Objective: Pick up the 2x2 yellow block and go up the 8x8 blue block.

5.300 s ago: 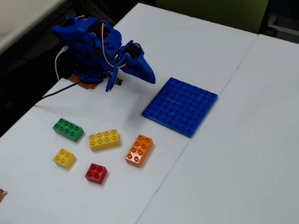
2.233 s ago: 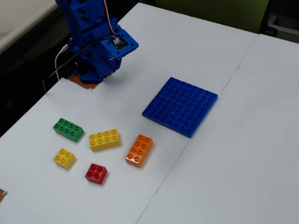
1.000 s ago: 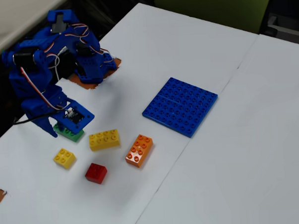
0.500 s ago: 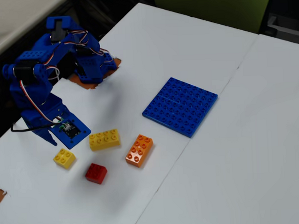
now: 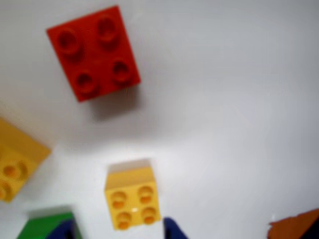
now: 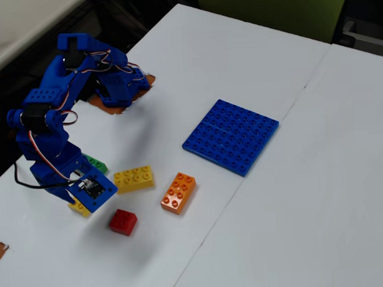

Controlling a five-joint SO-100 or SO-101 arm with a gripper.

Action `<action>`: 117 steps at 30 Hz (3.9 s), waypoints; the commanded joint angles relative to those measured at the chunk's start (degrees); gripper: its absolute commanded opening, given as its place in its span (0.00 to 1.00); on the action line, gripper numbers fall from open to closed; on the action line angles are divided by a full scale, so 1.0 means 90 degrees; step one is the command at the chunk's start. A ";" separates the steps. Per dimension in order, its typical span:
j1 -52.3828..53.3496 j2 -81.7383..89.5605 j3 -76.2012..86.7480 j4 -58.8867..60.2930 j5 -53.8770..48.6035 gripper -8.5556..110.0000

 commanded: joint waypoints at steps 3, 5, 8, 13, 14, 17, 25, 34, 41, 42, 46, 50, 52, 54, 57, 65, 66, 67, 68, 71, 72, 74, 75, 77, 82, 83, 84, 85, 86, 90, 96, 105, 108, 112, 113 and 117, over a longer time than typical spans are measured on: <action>0.0137 -0.0088 -0.0264 -0.0146 -0.0107 0.25; 0.0186 -0.0166 -0.0264 -0.0156 -0.0117 0.25; 0.0283 -0.0273 -0.0264 -0.0225 -0.0244 0.26; 0.0391 -0.0459 -0.0264 -0.0352 -0.0391 0.26; 0.0391 -0.0498 -0.0264 -0.0391 -0.0391 0.26; 0.0400 -0.0596 -0.0264 -0.0430 -0.0400 0.26; 0.0371 -0.0771 -0.0264 -0.0518 -0.0400 0.26; 0.0371 -0.0869 -0.0264 -0.0518 -0.0420 0.16; 0.0273 -0.0693 -0.0264 -0.0469 -0.0400 0.07; 0.0244 -0.0635 -0.0264 -0.0439 -0.0381 0.07; 0.0029 -0.0137 -0.0264 -0.0098 -0.0215 0.07; -0.0342 0.0547 -0.0264 0.0518 0.0303 0.07; -0.0566 0.0898 -0.0264 0.0830 0.0605 0.08; -0.0801 0.1240 -0.0264 0.1104 0.0840 0.08; -0.1191 0.1729 -0.0264 0.1426 0.1250 0.08; -0.2559 0.2910 0.0312 0.1582 0.3076 0.07; -0.2754 0.2969 0.0312 0.1582 0.3271 0.07; -0.2949 0.3018 0.0312 0.1582 0.3477 0.07; -0.3125 0.3047 0.0283 0.1582 0.3672 0.07; -0.3584 0.3096 0.0205 0.1582 0.4209 0.07; -0.3750 0.3115 0.0186 0.1582 0.4375 0.07; -0.4043 0.3154 0.0127 0.1572 0.4717 0.07; -0.4189 0.3154 0.0068 0.1572 0.4922 0.07; -0.4463 0.3203 0.0039 0.1582 0.5205 0.07; -0.5078 0.3311 -0.0166 0.1572 0.5771 0.07; -0.5195 0.3311 -0.0244 0.1572 0.5937 0.07; -0.5322 0.3311 -0.0293 0.1572 0.6074 0.07; -0.5439 0.3311 -0.0313 0.1572 0.6182 0.07; -0.5547 0.3311 -0.0332 0.1572 0.6260 0.07; -0.5957 0.3174 -0.0557 0.1543 0.6602 0.07; -0.6533 0.2705 -0.0850 0.1396 0.6973 0.07; -0.6934 0.2002 -0.0889 0.1416 0.6934 0.07; -0.6943 0.1836 -0.0967 0.1533 0.6924 0.07; -0.6963 0.1768 -0.0967 0.1582 0.6992 0.07; -0.6973 0.1748 -0.0967 0.1592 0.7031 0.07; -0.7021 0.1660 -0.0859 0.1611 0.7109 0.07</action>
